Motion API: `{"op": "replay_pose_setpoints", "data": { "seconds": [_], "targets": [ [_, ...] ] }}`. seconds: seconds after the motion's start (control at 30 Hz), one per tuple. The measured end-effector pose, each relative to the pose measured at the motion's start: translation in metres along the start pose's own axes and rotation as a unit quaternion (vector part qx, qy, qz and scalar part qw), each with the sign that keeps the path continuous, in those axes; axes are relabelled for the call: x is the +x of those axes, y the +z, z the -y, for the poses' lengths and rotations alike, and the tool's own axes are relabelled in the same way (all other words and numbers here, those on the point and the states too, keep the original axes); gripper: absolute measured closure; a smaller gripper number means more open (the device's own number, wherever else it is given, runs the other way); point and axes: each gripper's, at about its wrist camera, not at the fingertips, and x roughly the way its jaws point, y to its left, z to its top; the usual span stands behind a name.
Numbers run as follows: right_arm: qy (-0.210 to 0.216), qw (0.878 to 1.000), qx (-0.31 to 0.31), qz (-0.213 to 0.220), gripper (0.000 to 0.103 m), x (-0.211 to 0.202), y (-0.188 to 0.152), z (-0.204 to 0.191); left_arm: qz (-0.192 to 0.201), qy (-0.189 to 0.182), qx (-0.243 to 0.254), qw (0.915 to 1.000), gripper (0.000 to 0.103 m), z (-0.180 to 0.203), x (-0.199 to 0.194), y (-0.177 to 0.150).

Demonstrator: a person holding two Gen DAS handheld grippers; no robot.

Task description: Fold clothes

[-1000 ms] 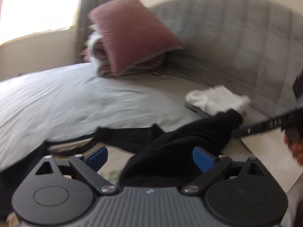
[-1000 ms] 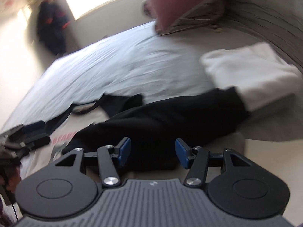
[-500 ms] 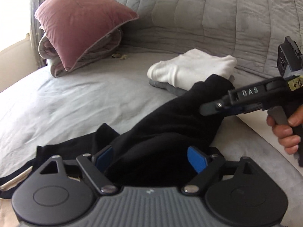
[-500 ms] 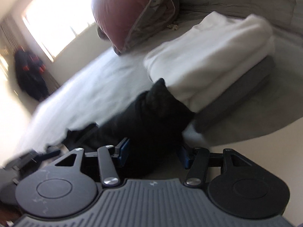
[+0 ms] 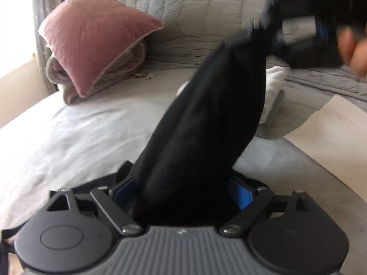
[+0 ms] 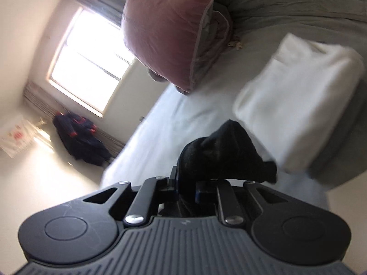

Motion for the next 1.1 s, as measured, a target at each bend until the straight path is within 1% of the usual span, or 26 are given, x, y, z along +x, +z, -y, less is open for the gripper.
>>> {"op": "replay_pose_setpoints", "data": {
  "seconds": [0.03, 0.07, 0.1, 0.13, 0.2, 0.23, 0.27, 0.3, 0.33, 0.47, 0.53, 0.6, 0.77, 0.97, 1.1],
  "targets": [
    [0.003, 1.0, -0.002, 0.001, 0.087, -0.002, 0.003, -0.008, 0.004, 0.011, 0.001, 0.9999, 0.017, 0.001, -0.001, 0.002],
    [0.003, 1.0, -0.007, 0.002, 0.087, -0.003, 0.006, -0.016, 0.01, 0.023, 0.002, 0.9997, 0.022, 0.001, -0.002, 0.003],
    [0.001, 1.0, -0.014, 0.004, 0.087, -0.004, 0.007, -0.024, 0.016, 0.034, 0.002, 0.9993, 0.033, 0.001, -0.003, 0.005],
    [-0.004, 1.0, -0.024, 0.005, 0.087, -0.004, 0.008, -0.031, 0.021, 0.043, 0.0, 0.9989, 0.039, 0.0, -0.004, 0.008],
    [-0.02, 0.999, -0.045, 0.01, 0.087, -0.006, 0.011, -0.041, 0.026, 0.05, -0.015, 0.9983, 0.065, -0.007, -0.008, 0.015],
    [-0.029, 0.998, -0.049, 0.013, 0.087, -0.008, 0.012, -0.043, 0.026, 0.046, -0.03, 0.9981, 0.07, -0.013, -0.011, 0.02],
    [-0.037, 0.998, -0.052, 0.015, 0.087, -0.01, 0.013, -0.045, 0.026, 0.041, -0.048, 0.9977, 0.08, -0.02, -0.014, 0.026],
    [-0.042, 0.998, -0.051, 0.018, 0.087, -0.012, 0.015, -0.045, 0.024, 0.031, -0.067, 0.997, 0.087, -0.03, -0.015, 0.032],
    [-0.044, 0.998, -0.048, 0.021, 0.087, -0.016, 0.016, -0.045, 0.025, 0.021, -0.082, 0.9961, 0.09, -0.037, -0.018, 0.038],
    [-0.04, 0.997, -0.055, 0.034, 0.087, -0.029, 0.018, -0.043, 0.045, 0.014, -0.095, 0.9943, 0.091, -0.053, -0.033, 0.063],
    [-0.038, 0.997, -0.054, 0.04, 0.087, -0.034, 0.021, -0.043, 0.042, -0.002, -0.111, 0.9929, 0.091, -0.061, -0.036, 0.075],
    [-0.035, 0.997, -0.053, 0.047, 0.087, -0.039, 0.024, -0.045, 0.043, -0.013, -0.134, 0.99, 0.091, -0.066, -0.04, 0.083],
    [-0.03, 0.996, -0.065, 0.056, 0.087, -0.041, 0.03, -0.052, 0.062, -0.018, -0.195, 0.9787, 0.091, -0.067, -0.051, 0.086],
    [-0.019, 0.995, -0.076, 0.054, 0.087, -0.036, 0.025, -0.065, 0.079, 0.017, -0.217, 0.9728, 0.091, -0.064, -0.061, 0.082],
    [-0.009, 0.993, -0.101, 0.068, 0.087, -0.04, 0.023, -0.084, 0.087, 0.013, -0.252, 0.9638, 0.091, -0.073, -0.075, 0.087]
  ]
}}
